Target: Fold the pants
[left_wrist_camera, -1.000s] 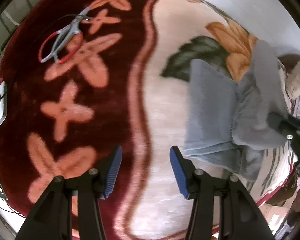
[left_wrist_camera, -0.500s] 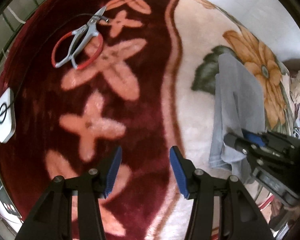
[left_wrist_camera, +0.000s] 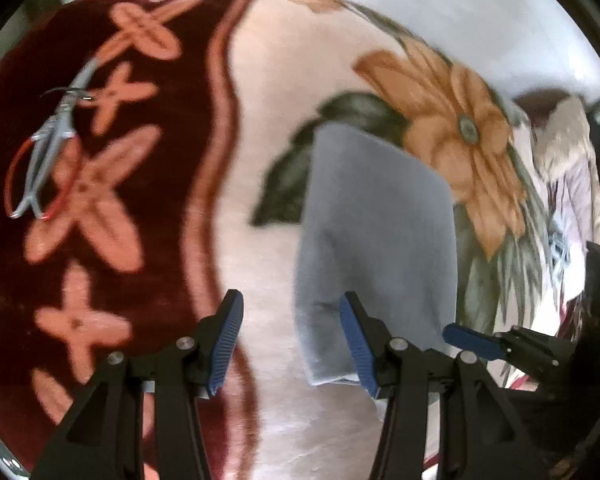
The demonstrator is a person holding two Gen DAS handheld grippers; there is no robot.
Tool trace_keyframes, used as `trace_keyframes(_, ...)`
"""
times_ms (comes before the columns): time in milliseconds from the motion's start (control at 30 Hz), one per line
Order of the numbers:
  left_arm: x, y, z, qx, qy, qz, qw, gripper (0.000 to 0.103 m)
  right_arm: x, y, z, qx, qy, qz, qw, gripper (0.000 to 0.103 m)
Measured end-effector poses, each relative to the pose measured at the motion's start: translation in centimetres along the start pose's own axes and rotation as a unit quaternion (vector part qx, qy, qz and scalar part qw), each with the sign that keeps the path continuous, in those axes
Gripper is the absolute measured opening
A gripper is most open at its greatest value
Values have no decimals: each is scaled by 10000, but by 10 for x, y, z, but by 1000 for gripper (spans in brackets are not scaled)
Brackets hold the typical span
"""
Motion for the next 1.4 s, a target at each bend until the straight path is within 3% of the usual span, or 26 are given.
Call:
trace_keyframes(233, 35, -39, -17, 132, 420, -571, 9974, 56, 28, -30, 5, -113, -10, -326, 9994, 36)
trace_keyframes(433, 40, -42, -26, -98, 397, -611, 9973, 60, 21, -30, 5, -134, 93, -351, 9992, 36)
trace_keyframes(600, 21, -31, -15, -202, 47, -424, 9989, 58, -9, -16, 17, 123, 134, -6, 9998, 36)
trace_keyframes(733, 20, -16, -4, -167, -243, -305, 9991, 59, -13, 2, 32, 563, 167, 202, 9981, 48)
trace_keyframes(933, 52, 3, 6, -65, -446, -452, 9980, 59, 22, 17, 40, 1158, 504, -7, 9920, 48)
trace_keyframes(1100, 68, 0, 12, -159, -634, -547, 9964, 58, 42, 17, 36, 1587, 922, -183, 9828, 52)
trace_keyframes(1233, 65, -6, 20, -61, -700, -435, 9966, 40, 44, 18, 34, 1505, 962, -173, 9838, 43)
trace_keyframes(1400, 56, -9, 33, 99, -853, -446, 9953, 27, 24, 17, 34, 1132, 815, 45, 9902, 32)
Point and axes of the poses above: each gripper's, at about its wrist camera, not at the fingertips, and x roughly the way its jaws point, z to its right, y to its top, the point moved 9 cm from there along x, roughly the way its jaws point, and after that the axes turned 9 degrees about -y, right-handed, at the moved point
